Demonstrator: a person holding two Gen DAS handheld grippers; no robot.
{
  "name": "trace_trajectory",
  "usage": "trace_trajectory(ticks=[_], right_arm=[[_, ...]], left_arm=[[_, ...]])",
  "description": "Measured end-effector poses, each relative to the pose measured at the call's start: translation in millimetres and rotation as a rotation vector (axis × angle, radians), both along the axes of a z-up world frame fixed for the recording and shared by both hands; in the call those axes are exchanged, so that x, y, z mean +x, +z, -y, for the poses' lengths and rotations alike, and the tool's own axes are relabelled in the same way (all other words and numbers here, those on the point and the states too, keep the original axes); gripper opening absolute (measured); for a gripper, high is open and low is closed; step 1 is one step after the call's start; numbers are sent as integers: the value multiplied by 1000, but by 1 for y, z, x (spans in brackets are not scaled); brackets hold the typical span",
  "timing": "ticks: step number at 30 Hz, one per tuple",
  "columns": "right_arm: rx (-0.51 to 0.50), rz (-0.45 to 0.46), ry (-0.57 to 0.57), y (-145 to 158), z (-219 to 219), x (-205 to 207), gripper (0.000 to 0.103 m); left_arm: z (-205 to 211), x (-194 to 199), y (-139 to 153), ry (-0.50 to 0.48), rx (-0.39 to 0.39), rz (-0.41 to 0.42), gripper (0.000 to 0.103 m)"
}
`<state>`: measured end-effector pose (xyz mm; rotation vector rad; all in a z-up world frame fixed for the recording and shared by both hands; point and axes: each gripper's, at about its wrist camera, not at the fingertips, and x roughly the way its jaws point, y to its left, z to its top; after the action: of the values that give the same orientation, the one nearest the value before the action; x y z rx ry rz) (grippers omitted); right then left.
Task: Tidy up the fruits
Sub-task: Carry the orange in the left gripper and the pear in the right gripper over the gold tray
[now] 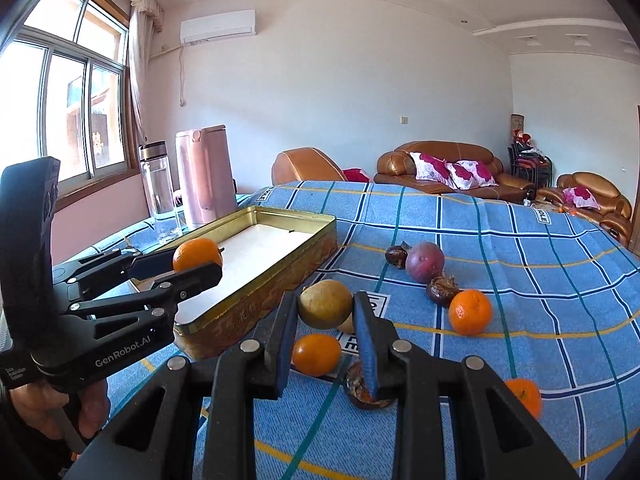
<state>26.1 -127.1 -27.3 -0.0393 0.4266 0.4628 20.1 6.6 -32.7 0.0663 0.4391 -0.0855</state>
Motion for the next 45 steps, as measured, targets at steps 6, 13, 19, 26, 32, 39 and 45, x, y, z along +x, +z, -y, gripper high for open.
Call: trace_trajectory(ticks=[6,13,19,26,32,39,45], right_arm=[[2,26,29,10,-14,6,30],[-5,47,56,21,-29,11,30],[-9,51,75,27,-38,18,30],[-23,51,97,31,-47,28,30],[-38,55,113,37,-56,38,30],[-54,49,140,39,-73,51,30],[-63,35,167,38,-89,60,30]], left_arm=[[-8,4,2,17,5,11,40],[-18,12,5,44,2,15,40],[-26,17,6,62,2,14,40],[-40,25,7,87,1,15,40],[-53,31,7,113,-7,4,40],[-70,41,5,144,-21,-23,40],[-80,48,2,163,-14,-43,40]])
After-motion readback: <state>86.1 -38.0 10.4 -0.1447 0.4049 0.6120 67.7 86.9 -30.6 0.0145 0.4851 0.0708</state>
